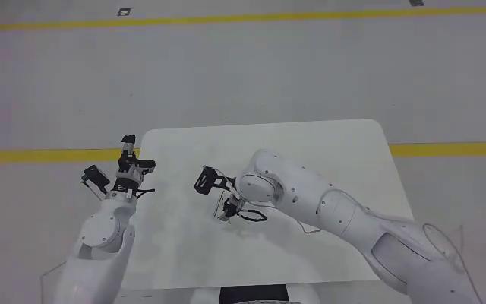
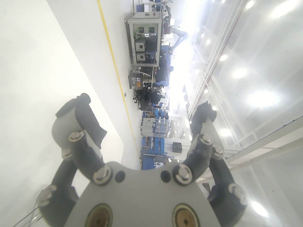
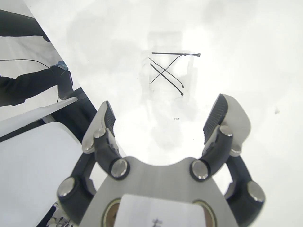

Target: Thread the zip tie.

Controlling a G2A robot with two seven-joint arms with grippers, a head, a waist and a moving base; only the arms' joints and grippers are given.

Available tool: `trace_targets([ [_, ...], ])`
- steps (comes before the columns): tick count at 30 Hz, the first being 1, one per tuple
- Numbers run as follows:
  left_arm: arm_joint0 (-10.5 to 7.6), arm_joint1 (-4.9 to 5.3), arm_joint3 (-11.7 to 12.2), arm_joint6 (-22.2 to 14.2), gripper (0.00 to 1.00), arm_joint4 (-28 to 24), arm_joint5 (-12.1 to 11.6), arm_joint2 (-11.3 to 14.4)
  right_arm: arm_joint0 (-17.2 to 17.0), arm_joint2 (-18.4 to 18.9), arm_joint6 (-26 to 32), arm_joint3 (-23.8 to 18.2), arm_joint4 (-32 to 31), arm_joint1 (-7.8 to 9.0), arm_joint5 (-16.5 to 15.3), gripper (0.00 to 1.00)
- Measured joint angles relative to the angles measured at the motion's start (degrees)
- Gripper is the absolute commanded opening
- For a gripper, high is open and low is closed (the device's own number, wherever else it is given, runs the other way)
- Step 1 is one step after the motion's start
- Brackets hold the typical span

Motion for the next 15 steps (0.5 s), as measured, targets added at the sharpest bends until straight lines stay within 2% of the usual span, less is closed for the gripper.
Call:
trace_targets([
  [8,0.00,0.00,0.00,0.00,1.00,0.00,0.00,0.00,-0.03,0.05,0.00,-0.08,-0.03,0.04,-0.01,1.00],
  [10,0.00,0.00,0.00,0.00,1.00,0.00,0.00,0.00,-0.58,-0.70,0.15,0.04,0.08,-0.15,-0.89,1.00],
  [15,0.00,0.00,0.00,0.00,1.00,0.00,0.00,0.00,-0.27,-3.29,1.68,2.24,0.26,-2.01,-1.11,1.00],
])
